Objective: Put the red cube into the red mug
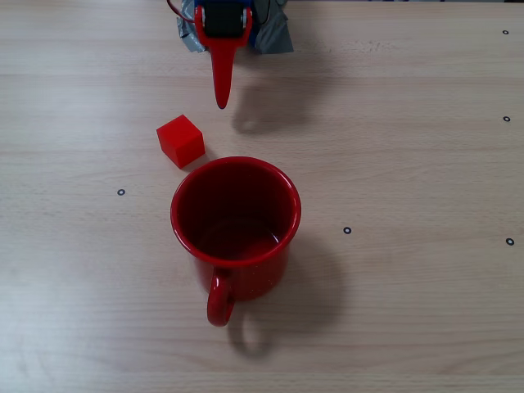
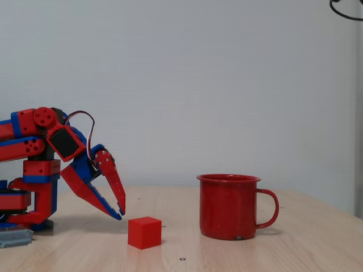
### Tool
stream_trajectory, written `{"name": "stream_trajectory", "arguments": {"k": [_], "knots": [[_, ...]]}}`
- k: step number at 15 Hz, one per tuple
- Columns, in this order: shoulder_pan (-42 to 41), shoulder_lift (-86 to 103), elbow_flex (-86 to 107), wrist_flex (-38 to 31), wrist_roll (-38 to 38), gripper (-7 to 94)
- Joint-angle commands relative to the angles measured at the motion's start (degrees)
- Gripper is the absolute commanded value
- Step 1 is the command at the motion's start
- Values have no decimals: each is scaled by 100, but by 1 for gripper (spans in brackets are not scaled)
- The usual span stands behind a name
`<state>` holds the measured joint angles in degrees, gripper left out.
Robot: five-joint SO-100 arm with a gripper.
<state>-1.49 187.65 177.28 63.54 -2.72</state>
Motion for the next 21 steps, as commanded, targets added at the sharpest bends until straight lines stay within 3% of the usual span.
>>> {"name": "stream_trajectory", "arguments": {"k": [1, 15, 21], "knots": [[-70, 325, 105, -70, -70, 0], [97, 229, 53, -149, 141, 0], [580, -1538, -1740, 264, 422, 0]]}}
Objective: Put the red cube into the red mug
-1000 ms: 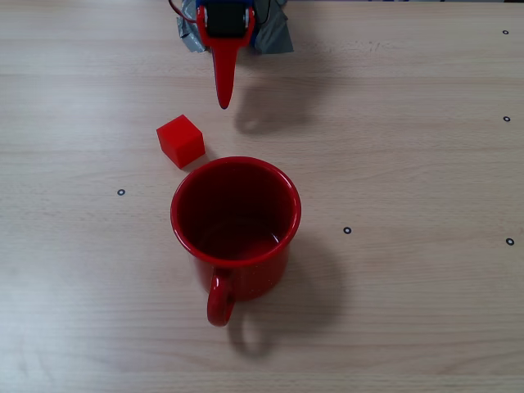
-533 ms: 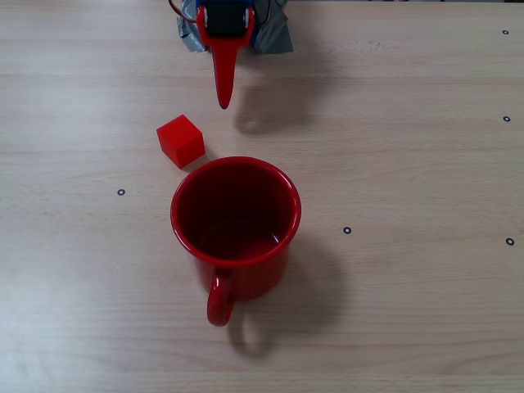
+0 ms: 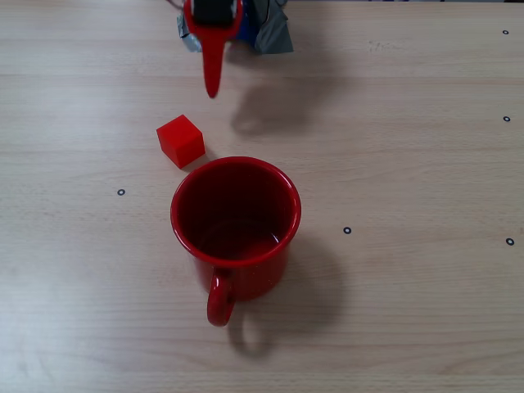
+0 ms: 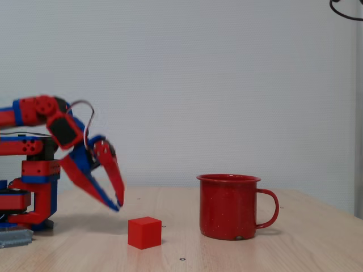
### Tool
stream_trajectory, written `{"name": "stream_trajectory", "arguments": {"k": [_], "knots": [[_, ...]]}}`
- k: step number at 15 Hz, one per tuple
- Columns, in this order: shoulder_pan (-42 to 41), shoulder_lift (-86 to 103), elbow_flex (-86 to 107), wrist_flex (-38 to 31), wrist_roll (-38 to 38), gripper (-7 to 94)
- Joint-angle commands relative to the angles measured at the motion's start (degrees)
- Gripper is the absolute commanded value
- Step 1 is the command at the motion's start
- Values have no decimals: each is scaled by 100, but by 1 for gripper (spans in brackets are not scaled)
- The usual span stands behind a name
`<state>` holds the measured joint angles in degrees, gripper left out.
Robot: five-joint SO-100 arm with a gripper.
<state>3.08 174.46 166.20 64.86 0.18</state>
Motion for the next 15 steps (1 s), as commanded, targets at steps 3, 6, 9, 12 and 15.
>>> {"name": "stream_trajectory", "arguments": {"k": [3, 6, 9, 12, 15], "knots": [[141, -1248, -1767, 545, 580, 0], [167, -2294, -2962, 1178, 1107, 0], [334, -3349, -4412, 1837, 1327, 0], [729, -4025, -5370, 2276, 1415, 0], [923, -4825, -6012, 2663, 1705, 0]]}}
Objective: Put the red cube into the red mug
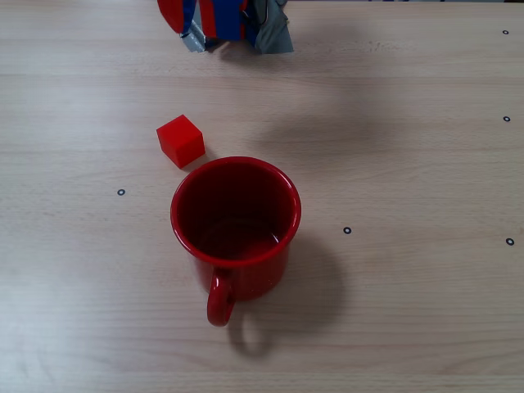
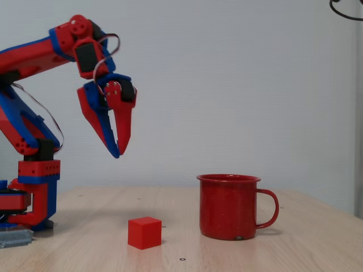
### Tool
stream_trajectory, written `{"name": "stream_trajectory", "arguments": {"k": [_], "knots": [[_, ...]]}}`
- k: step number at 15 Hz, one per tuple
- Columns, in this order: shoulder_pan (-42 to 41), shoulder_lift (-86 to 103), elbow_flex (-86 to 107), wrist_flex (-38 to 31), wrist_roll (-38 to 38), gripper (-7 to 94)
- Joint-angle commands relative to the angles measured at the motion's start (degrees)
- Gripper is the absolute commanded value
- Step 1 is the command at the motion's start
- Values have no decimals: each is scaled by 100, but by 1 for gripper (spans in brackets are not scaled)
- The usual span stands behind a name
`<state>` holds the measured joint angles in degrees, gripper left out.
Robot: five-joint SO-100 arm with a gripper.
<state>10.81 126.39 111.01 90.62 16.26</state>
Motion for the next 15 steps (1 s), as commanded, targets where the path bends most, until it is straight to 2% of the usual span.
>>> {"name": "stream_trajectory", "arguments": {"k": [1, 4, 5, 8, 15], "knots": [[158, -220, -615, 105, 167, 0], [167, -624, -1002, 343, 9, 0], [158, -650, -940, 290, -606, 0], [158, -756, -501, -123, -97, 0], [211, -896, 369, -1213, 352, 0]]}}
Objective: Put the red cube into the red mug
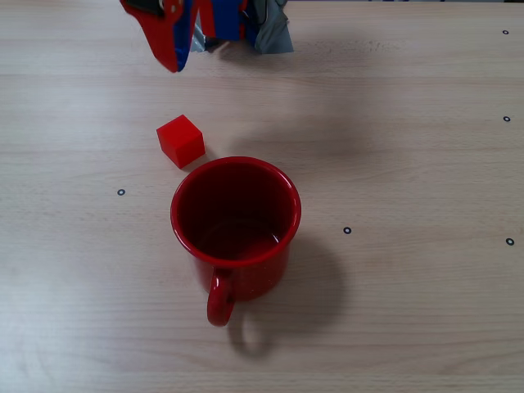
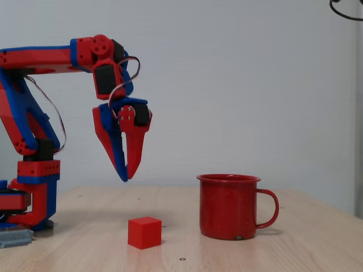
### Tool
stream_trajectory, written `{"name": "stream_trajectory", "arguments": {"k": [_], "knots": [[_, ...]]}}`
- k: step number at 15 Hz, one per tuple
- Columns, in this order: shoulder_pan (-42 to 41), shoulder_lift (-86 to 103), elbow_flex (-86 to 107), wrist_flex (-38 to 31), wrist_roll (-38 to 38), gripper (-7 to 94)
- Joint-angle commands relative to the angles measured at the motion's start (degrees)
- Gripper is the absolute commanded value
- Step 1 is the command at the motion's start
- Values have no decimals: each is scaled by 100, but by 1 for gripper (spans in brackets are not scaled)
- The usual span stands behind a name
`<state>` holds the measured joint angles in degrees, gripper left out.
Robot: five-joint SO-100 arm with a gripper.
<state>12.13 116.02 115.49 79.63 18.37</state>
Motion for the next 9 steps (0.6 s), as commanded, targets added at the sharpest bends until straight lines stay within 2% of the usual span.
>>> {"name": "stream_trajectory", "arguments": {"k": [1, 2, 3, 6, 9], "knots": [[79, 141, 9, -202, 176, 0], [70, 141, 79, -229, 79, 7], [62, 132, 105, -88, 141, 27], [26, 123, 264, -18, 229, 56], [-9, 79, 536, -281, 483, 58]]}}
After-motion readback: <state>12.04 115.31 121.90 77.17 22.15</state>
